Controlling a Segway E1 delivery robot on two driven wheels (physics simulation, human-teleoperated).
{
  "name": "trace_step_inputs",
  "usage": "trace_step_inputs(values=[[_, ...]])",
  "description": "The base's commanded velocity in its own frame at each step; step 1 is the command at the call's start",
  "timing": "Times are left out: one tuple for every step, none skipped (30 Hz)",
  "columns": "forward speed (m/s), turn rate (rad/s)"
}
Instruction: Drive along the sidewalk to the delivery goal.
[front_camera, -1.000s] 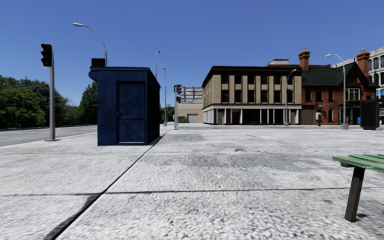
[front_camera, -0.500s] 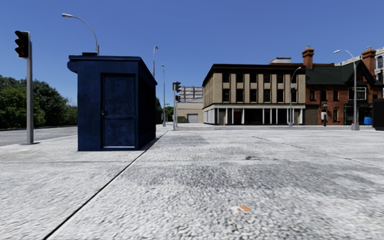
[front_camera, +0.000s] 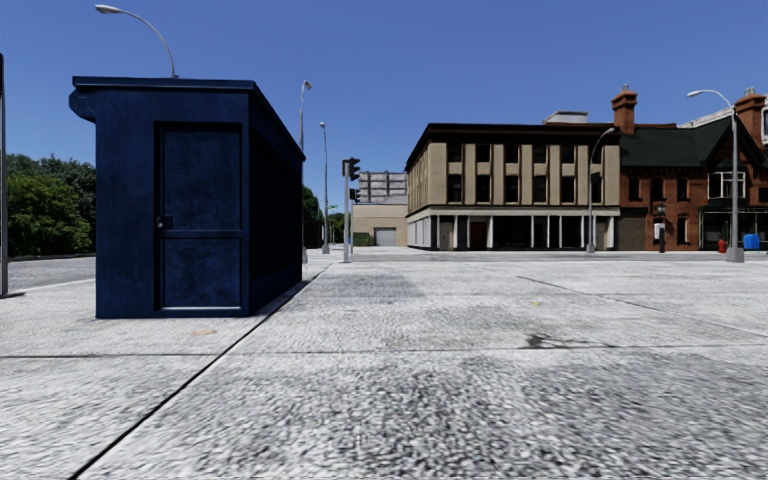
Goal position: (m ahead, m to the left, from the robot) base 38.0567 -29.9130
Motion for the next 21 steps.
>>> trace_step_inputs(values=[[2.0,0.0],[2.0,0.0],[2.0,0.0],[2.0,0.0],[2.0,0.0],[2.0,0.0],[2.0,0.0],[2.0,0.0],[2.0,0.0],[2.0,0.0],[2.0,0.0],[2.0,0.0],[2.0,0.0],[2.0,0.0],[2.0,0.0],[2.0,0.0],[2.0,0.0],[2.0,0.0],[2.0,0.0],[2.0,0.0],[2.0,0.0]])
